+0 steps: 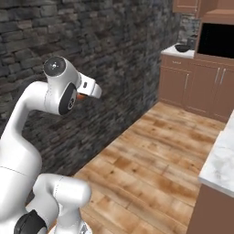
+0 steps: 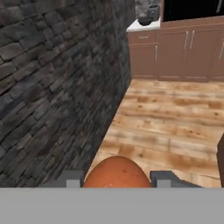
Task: Pick the egg and butter from the fridge and place them by the bowl for mixing.
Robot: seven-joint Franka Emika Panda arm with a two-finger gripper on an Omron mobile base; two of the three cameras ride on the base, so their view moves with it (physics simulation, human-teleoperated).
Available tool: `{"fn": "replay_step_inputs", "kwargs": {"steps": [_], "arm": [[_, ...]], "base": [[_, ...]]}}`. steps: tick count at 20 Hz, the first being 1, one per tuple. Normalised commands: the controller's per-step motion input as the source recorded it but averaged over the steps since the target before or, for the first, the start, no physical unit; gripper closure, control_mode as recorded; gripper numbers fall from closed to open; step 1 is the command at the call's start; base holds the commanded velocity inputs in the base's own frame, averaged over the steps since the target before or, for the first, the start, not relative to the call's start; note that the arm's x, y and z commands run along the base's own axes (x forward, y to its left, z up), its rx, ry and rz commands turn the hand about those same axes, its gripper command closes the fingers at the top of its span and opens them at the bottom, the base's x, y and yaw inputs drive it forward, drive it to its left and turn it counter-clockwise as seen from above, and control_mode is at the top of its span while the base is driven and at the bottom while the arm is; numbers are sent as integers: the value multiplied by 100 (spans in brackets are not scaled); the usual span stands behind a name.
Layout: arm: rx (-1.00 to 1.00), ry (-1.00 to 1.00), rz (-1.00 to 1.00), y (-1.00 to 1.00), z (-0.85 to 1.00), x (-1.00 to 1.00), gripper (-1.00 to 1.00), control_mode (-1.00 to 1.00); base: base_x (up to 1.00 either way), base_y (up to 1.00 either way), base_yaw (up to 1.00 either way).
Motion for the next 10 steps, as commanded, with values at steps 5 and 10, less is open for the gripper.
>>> {"fn": "replay_step_inputs", "kwargs": {"steps": [5,10], "arm": [[0,0,0,0,0,0,100,100],[0,0,0,0,0,0,100,100]], "base": [[78,26,-21],[74,26,-27]]}}
